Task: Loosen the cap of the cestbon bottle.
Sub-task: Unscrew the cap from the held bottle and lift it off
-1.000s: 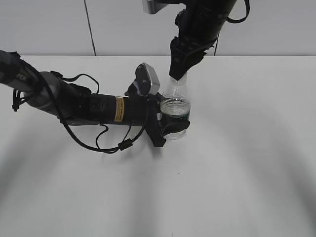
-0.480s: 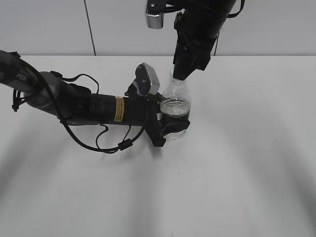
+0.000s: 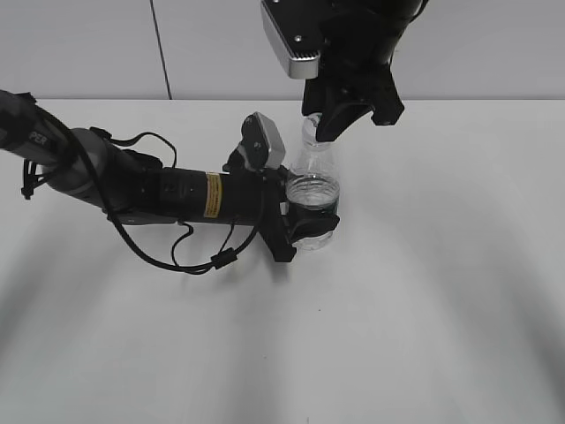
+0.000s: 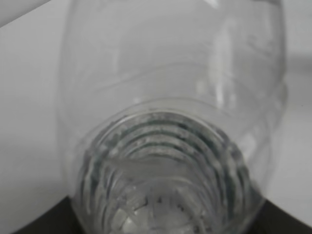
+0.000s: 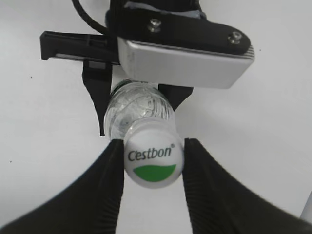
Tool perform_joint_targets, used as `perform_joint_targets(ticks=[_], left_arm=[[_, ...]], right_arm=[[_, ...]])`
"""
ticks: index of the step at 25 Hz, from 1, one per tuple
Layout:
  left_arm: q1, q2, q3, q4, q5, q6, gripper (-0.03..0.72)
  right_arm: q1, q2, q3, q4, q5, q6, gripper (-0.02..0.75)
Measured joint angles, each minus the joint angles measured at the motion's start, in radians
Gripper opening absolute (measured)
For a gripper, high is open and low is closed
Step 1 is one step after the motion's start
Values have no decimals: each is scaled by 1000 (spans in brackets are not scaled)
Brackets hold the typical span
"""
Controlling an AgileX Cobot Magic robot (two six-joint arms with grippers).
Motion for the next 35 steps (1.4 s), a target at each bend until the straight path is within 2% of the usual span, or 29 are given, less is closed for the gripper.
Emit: perform_joint_targets(ticks=[24, 29, 35], left_arm=[[0, 0, 0, -3, 0, -1, 363], [0, 0, 0, -4, -1, 0, 363], [0, 0, 0, -8, 1, 0, 363]], right_arm=[[0, -25, 3, -11, 1, 53, 287], [0, -63, 3, -29, 1, 130, 286], [0, -78, 3, -73, 1, 337, 286]])
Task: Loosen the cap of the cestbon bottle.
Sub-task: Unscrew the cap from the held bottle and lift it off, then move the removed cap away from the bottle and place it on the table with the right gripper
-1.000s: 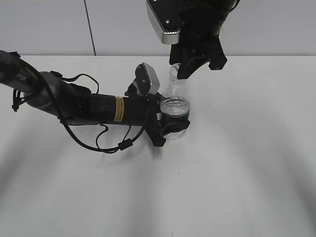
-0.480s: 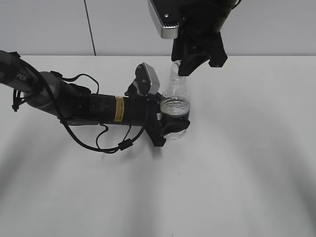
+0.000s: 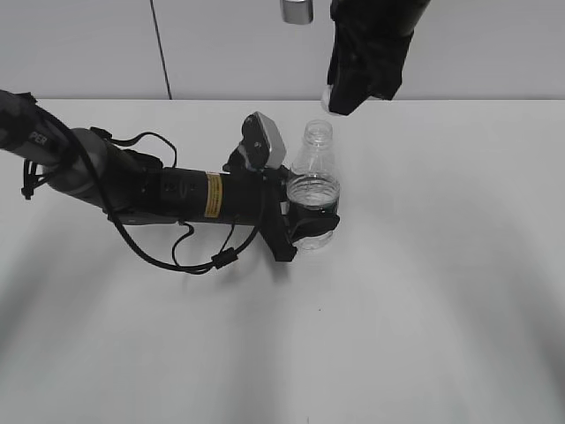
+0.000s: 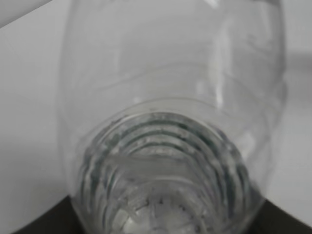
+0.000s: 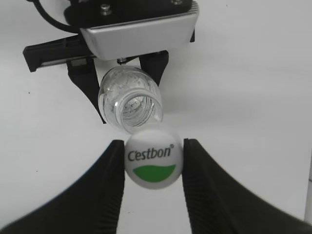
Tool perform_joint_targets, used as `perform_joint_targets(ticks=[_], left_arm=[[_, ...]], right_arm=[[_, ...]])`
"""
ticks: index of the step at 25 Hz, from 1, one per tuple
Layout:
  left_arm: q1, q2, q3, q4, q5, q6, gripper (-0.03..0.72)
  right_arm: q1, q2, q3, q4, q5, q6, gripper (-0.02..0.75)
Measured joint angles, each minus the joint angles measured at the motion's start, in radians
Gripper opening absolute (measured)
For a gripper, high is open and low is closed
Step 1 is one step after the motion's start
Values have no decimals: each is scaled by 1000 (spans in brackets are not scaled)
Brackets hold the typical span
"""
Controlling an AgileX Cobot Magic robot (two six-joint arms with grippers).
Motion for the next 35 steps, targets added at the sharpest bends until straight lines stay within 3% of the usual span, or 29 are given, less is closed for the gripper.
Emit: perform_joint_targets(ticks=[9, 16, 20, 26, 35], left_arm=[[-1, 0, 0, -15, 9, 0, 363], [-1, 0, 0, -29, 13, 1, 363], [-1, 0, 0, -38, 16, 1, 363], [-1, 0, 0, -56, 22, 1, 363], [-1, 0, 0, -61, 24, 1, 363]], right_arm=[[-43, 0, 0, -38, 1, 383, 286], [-255, 0, 0, 95, 1, 632, 286], [-363, 0, 35, 113, 1, 753, 286], [-444, 0, 195, 133, -47, 836, 286], [-516, 0, 514, 88, -288, 926, 285]])
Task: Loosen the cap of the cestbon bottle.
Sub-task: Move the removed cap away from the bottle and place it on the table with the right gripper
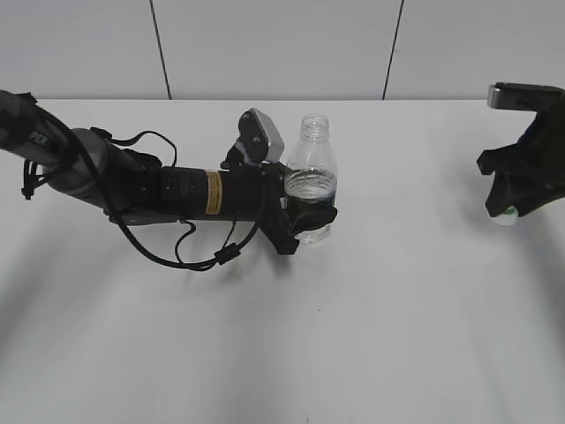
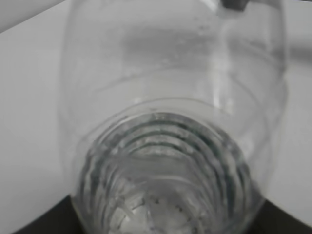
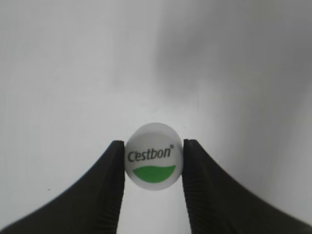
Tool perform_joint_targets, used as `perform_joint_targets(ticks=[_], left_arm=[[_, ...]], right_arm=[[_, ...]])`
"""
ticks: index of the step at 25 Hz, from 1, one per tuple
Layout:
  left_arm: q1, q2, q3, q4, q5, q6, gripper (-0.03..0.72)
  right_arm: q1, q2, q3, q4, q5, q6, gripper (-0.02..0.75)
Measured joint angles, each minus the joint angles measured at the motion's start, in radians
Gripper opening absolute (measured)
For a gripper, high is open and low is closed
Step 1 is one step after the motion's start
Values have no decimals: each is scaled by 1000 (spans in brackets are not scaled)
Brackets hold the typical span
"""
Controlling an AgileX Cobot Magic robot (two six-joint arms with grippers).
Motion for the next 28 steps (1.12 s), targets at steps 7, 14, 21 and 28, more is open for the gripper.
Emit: perform_joint_targets(ticks=[7, 14, 21, 28], left_arm=[[0, 0, 0, 0, 0, 0, 363], [0, 0, 0, -1, 1, 0, 363], [0, 0, 0, -3, 3, 1, 363], [0, 0, 0, -4, 3, 1, 363]], right_arm=[[-17, 0, 156, -75, -201, 61, 285], [-18, 15, 171, -75, -279, 96, 285], [-18, 31, 176, -70, -296, 99, 285], [-18, 32, 176, -70, -299, 102, 297]])
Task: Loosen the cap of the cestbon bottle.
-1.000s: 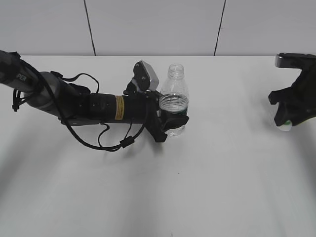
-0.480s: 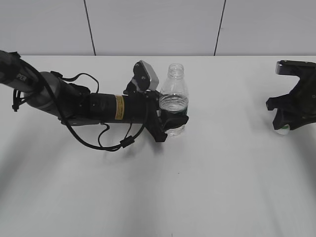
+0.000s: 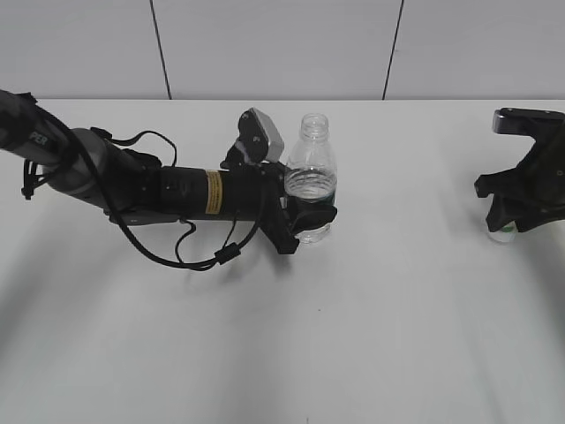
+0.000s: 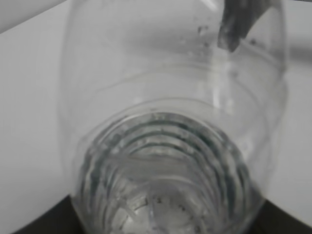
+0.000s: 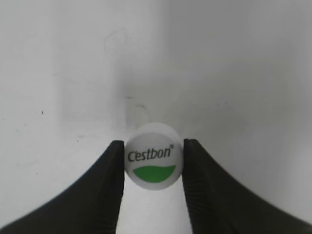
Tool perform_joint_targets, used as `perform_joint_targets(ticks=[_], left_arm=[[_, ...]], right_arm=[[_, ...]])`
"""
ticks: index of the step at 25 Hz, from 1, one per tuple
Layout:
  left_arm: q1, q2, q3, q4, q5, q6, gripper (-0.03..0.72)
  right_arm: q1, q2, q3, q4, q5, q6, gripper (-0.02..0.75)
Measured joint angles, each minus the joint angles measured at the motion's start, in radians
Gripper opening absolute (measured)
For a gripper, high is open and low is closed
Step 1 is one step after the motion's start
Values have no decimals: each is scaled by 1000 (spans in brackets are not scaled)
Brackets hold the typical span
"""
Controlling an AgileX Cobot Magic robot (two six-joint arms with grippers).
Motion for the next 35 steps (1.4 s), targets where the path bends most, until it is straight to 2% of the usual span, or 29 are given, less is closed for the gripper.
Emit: perform_joint_targets(ticks=[5, 8, 15, 21, 24, 35], left_arm=[[0, 0, 0, 0, 0, 0, 363], [0, 0, 0, 0, 0, 0, 363], [0, 0, 0, 0, 0, 0, 365], [0, 8, 0, 1, 32, 1, 486], [2, 9, 0, 1, 37, 2, 519], [3, -84, 3, 8, 27, -11, 531]], right_arm=[[0, 0, 0, 0, 4, 0, 429], [0, 0, 0, 0, 15, 0, 456], [0, 0, 0, 2, 35, 0, 460], [0, 0, 0, 4, 54, 0, 462], [0, 0, 0, 8, 54, 0, 463], [0, 0, 0, 12, 67, 0, 465]])
